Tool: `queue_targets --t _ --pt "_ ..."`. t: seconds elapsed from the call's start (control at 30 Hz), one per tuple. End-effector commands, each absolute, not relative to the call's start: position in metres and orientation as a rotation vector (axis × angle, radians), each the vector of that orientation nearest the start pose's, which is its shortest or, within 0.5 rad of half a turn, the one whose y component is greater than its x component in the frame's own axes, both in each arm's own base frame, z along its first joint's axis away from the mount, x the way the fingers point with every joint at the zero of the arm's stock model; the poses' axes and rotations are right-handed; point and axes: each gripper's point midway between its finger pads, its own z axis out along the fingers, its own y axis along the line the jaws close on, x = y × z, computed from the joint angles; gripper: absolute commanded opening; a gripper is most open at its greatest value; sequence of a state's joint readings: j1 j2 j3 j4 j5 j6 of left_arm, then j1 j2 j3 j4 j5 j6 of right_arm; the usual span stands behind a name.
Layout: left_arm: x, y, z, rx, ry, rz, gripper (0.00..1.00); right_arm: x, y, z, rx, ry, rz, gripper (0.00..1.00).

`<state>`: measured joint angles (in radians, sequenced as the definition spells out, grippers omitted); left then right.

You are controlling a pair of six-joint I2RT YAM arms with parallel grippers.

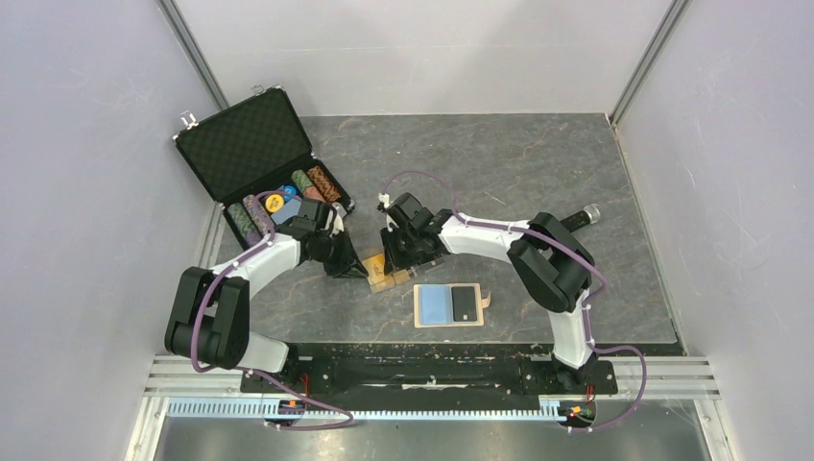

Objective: Put the credit cards into the card holder
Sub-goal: Pick up the credit card from the storage box.

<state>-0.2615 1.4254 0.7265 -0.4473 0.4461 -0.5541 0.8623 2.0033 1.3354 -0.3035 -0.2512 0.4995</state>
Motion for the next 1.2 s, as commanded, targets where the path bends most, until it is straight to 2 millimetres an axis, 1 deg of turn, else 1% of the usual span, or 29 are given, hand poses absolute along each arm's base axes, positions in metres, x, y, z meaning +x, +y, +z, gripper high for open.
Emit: queue_targets --t 0.0,0.03,0.2,0.27,0.3,0.33,0.4,0.43,0.47,0.53,0.73,0.83,1.07,1.17 --pt "0.235 -0.153 0.036 -0.265 2.827 -0.717 0.07 0.251 0.392 0.045 -0.61 2.619 0.759 0.2" --pt "0.235 -0.152 0.036 -0.262 2.828 -0.714 0.07 0.251 0.39 0.043 -0.611 2.624 0.743 0.22" --pt "0.235 -0.151 0.034 -0.259 2.834 -0.701 0.07 0.25 0.386 0.038 -0.624 2.641 0.714 0.39" --pt "0.234 -0.151 0.034 -0.259 2.835 -0.701 0.07 0.249 0.387 0.033 -0.63 2.654 0.718 0.41" --pt "0.235 -0.151 0.034 -0.258 2.835 -0.7 0.07 0.247 0.388 0.032 -0.634 2.658 0.723 0.4" --pt "0.235 -0.151 0.034 -0.259 2.835 -0.701 0.07 0.246 0.389 0.03 -0.64 2.662 0.724 0.34" --pt "0.234 -0.151 0.034 -0.257 2.835 -0.699 0.07 0.245 0.39 0.03 -0.641 2.663 0.725 0.18" --pt "0.234 -0.15 0.033 -0.258 2.837 -0.698 0.07 0.245 0.39 0.031 -0.638 2.661 0.722 0.12" --pt "0.234 -0.15 0.033 -0.256 2.837 -0.697 0.07 0.246 0.39 0.033 -0.636 2.657 0.715 0.07" --pt "0.234 -0.15 0.032 -0.257 2.839 -0.691 0.07 0.248 0.39 0.038 -0.641 2.652 0.679 0.01" --pt "0.233 -0.15 0.032 -0.253 2.843 -0.692 0.07 0.254 0.397 0.059 -0.684 2.625 0.597 0.0" --pt "0.233 -0.15 0.031 -0.251 2.845 -0.693 0.07 0.255 0.398 0.064 -0.712 2.615 0.533 0.04" --pt "0.233 -0.15 0.032 -0.248 2.842 -0.696 0.07 0.245 0.406 0.057 -0.762 2.629 0.551 0.1" --pt "0.231 -0.149 0.031 -0.245 2.848 -0.692 0.07 0.243 0.411 0.058 -0.772 2.622 0.598 0.09"
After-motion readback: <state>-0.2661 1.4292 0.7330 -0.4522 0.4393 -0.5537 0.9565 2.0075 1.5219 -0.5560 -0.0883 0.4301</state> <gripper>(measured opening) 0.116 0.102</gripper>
